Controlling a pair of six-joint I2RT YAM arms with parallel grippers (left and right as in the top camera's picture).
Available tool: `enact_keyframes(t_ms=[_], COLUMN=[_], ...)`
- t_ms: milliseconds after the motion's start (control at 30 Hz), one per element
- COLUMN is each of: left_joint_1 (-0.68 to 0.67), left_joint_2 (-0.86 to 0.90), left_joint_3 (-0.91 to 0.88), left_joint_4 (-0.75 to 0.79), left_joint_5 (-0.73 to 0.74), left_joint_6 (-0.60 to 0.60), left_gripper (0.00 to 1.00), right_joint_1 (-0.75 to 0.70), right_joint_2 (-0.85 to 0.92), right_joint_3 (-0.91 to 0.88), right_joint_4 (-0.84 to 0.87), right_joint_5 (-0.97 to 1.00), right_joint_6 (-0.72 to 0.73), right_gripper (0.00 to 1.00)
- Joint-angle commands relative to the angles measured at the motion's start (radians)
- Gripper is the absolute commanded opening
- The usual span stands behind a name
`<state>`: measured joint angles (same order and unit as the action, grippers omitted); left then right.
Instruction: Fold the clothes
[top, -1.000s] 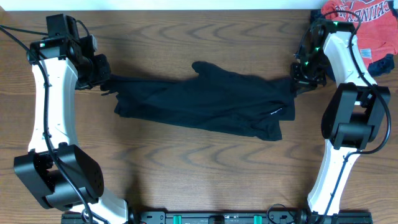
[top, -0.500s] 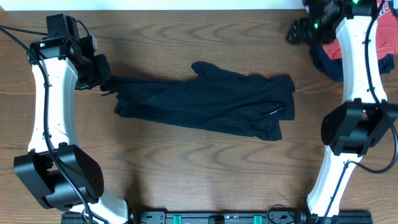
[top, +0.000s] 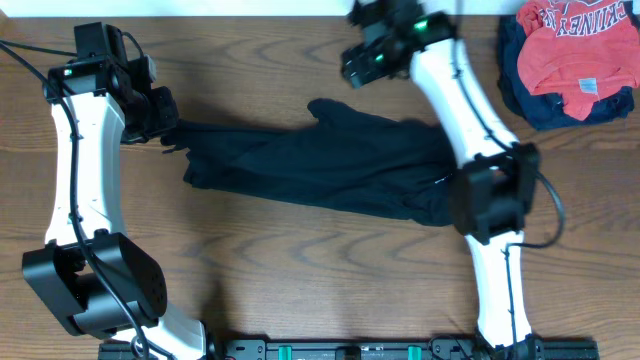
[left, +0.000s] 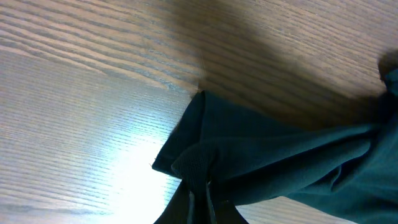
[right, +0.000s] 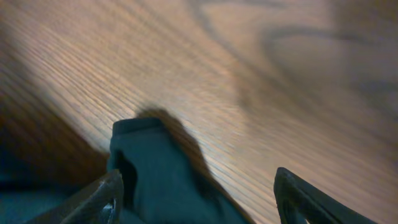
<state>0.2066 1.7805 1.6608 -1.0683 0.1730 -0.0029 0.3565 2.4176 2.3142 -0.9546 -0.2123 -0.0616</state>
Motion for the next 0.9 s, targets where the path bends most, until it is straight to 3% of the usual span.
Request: enact_keyframes(t_ms=[0, 133, 600, 733, 867], left_joint_1=[0.004, 0.004, 0.004, 0.004, 0.004], left_joint_2=[0.016, 0.016, 0.016, 0.016, 0.016], left_joint_3=[-0.008, -0.008, -0.008, -0.008, -0.008], left_joint_4=[0.0, 0.0, 0.0, 0.0, 0.0], left_joint_5=[-0.016, -0.016, -0.016, -0.016, -0.016], left_joint_6=[0.009, 0.009, 0.009, 0.009, 0.009], left_gripper=[0.06, 0.06, 0.06, 0.06, 0.06], right_joint_1=[0.046, 0.085, 0.138, 0.138, 0.134], right_joint_2=[0.072, 0.124, 0.2, 0.219, 0.219], right_joint_3=[-0.009, -0.009, -0.009, -0.009, -0.008], right_joint_4=[0.032, 0.05, 0.048, 0.051, 0.068], right_joint_5=[0.015, 0.078, 0.101, 0.108, 0.139], right_joint_6=[0.012, 0.003, -0.026, -0.024, -0.022], right_gripper=[0.71, 0.67, 0.65, 0.57, 0.4])
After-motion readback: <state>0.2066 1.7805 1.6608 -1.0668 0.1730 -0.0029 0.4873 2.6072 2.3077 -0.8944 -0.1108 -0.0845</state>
